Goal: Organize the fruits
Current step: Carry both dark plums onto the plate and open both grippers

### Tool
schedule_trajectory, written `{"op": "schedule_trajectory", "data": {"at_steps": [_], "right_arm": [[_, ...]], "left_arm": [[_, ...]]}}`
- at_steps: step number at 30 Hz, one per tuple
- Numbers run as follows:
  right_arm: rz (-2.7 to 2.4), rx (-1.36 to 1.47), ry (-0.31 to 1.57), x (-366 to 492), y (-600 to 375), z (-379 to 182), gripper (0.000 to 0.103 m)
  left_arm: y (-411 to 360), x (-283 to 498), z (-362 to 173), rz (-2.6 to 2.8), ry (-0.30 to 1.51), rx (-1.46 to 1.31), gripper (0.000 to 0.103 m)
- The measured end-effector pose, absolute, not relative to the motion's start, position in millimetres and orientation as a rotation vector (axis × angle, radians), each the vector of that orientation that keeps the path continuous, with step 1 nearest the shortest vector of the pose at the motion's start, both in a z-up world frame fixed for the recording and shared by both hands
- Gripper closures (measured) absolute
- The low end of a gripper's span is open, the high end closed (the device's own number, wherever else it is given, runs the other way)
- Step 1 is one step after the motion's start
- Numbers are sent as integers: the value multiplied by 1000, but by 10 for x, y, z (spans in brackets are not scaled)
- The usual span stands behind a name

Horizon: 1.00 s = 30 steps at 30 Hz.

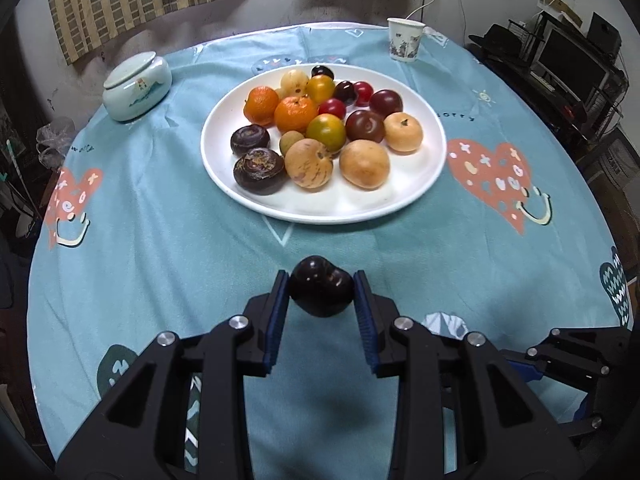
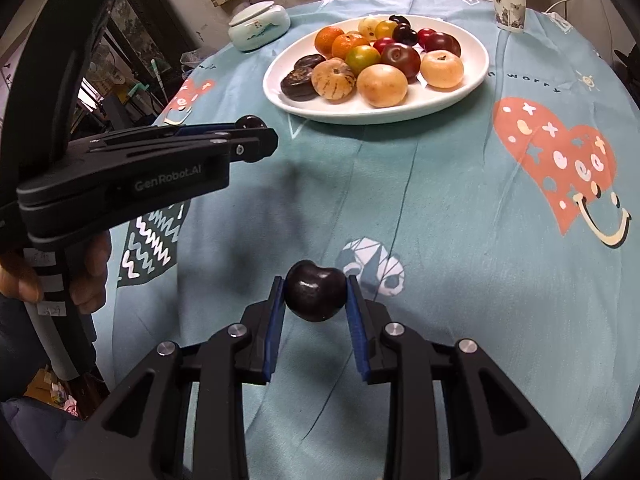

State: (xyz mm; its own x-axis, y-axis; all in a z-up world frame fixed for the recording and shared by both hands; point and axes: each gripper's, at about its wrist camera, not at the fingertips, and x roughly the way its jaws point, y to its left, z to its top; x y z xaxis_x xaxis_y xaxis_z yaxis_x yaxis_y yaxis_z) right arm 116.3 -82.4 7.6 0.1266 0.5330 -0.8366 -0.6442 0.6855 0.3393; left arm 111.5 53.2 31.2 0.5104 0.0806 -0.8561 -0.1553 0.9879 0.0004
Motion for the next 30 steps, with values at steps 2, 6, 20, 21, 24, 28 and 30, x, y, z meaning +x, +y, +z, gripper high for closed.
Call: {"op": "schedule_trajectory", "data": {"at_steps": [2,6,20,21,24,28,30], "right_arm": [[873,-118,1154,1094,-831,113,73],[897,-125,1149,976,-835,149,73],[909,-143,1112,1218,-769,259,73],[905,-140,1078,1344,-754,362,73],[890,-114,992,1682,-731,641,73],[866,-95,903,2087,-678,903,73],[853,-90,882,2251,-649,946,73]], "left_arm": [[496,1045,386,139,1013,-73,70],[435,940,498,131,993,-60,70],[430,1101,643,84,971,-78,70],[465,1157,687,81,960,-87,70],[628,1361,901,85,909,-130,70],[812,1631,1118,103,858,-144,70],[850,1757,1143,115,851,-132,70]]}}
